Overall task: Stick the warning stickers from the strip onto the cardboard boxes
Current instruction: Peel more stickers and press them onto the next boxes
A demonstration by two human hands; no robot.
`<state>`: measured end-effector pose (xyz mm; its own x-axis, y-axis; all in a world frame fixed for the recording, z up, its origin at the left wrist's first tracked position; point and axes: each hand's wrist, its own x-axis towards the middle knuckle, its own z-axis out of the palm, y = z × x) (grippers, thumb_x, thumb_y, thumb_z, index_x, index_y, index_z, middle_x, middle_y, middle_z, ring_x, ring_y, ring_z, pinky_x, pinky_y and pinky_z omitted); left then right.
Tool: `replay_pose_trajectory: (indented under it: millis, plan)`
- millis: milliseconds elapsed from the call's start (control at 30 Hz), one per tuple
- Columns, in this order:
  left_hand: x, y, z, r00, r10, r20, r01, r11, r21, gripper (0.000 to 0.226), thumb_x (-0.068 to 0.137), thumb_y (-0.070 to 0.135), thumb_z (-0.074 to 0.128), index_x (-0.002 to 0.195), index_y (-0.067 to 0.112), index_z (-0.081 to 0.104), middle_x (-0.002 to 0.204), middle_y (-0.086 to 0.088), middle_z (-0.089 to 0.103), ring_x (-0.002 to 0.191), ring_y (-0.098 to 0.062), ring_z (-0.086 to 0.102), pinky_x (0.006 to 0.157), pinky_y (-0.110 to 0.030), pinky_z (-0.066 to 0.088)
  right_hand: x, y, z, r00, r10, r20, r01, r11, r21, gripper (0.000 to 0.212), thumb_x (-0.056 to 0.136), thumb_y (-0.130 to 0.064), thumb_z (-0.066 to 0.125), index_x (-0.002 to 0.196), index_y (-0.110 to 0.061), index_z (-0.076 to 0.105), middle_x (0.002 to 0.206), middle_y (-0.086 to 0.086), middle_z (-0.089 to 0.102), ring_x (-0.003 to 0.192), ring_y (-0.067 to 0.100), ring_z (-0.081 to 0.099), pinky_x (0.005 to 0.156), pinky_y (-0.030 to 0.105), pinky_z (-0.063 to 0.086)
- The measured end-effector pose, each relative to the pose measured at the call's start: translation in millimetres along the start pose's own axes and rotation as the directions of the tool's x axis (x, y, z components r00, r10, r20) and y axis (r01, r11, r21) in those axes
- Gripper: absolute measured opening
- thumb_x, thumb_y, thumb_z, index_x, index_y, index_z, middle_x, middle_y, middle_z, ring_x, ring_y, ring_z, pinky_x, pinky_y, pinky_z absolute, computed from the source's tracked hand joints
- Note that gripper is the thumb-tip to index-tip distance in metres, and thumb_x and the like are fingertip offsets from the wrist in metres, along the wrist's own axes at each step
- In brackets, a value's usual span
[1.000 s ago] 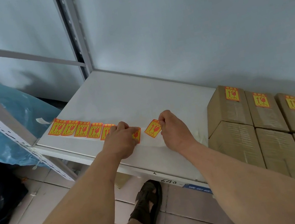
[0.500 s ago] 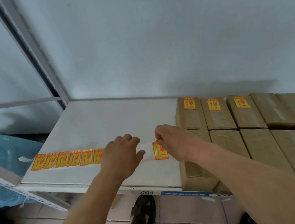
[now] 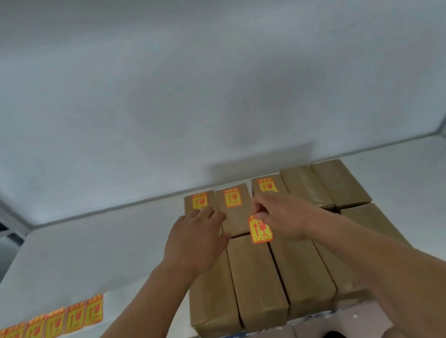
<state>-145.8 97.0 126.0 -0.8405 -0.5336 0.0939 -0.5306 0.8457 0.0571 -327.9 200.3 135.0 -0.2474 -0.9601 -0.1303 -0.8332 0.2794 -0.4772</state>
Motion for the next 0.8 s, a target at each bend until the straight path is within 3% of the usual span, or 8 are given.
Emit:
replay_pose_trajectory:
  millis: [200, 500, 600, 800]
  plan:
    - [50.0, 45.4, 4.1, 0.996, 0.072, 0.048, -0.072, 0.997, 0.001, 0.040, 0.096, 0.046, 0.040, 0.131, 0.028, 0.048, 0.130, 0.005, 0.052, 0.121, -0.019, 0.045, 0.096, -0.036, 0.040, 3.7, 66.0, -35.6, 0.994, 0.105, -0.042, -0.103, 0.993, 0.055, 0.009, 0.101, -0.025, 0.043, 0.096, -0.026, 0.050, 0.092, -0.006, 0.058, 0.083, 0.013, 0.057, 0.074, 0.033, 0.050]
    - [106.4, 93.4, 22.6, 0.985, 0.147, 0.091, -0.148, 0.989, 0.003, 0.042, 0.097, 0.047, 0.037, 0.130, 0.025, 0.050, 0.126, 0.001, 0.053, 0.117, -0.022, 0.047, 0.095, -0.037, 0.039, 36.9, 135.5, -74.7, 0.979, 0.144, -0.144, -0.135, 0.988, 0.076, 0.006, 0.100, -0.022, 0.047, 0.105, -0.024, 0.049, 0.108, 0.000, 0.061, 0.097, 0.017, 0.058, 0.082, 0.031, 0.049]
    - [120.0, 103.3, 29.4, 0.979, 0.168, 0.113, -0.170, 0.985, 0.010, 0.043, 0.097, 0.049, 0.035, 0.130, 0.025, 0.051, 0.125, 0.001, 0.053, 0.117, -0.022, 0.047, 0.094, -0.038, 0.039, 51.0, 145.5, -77.8, 0.982, 0.133, -0.138, -0.122, 0.989, 0.084, 0.006, 0.100, -0.021, 0.047, 0.106, -0.022, 0.049, 0.110, 0.002, 0.060, 0.097, 0.017, 0.057, 0.077, 0.027, 0.045]
    - [131.3, 109.9, 45.8, 0.974, 0.172, 0.146, -0.173, 0.985, -0.007, 0.046, 0.096, 0.054, 0.035, 0.132, 0.028, 0.048, 0.129, 0.002, 0.052, 0.118, -0.021, 0.046, 0.095, -0.039, 0.038, 75.0, 157.6, -69.2, 0.990, 0.122, -0.070, -0.117, 0.990, 0.074, 0.009, 0.099, -0.020, 0.049, 0.108, -0.022, 0.051, 0.114, 0.002, 0.060, 0.102, 0.016, 0.056, 0.083, 0.028, 0.046]
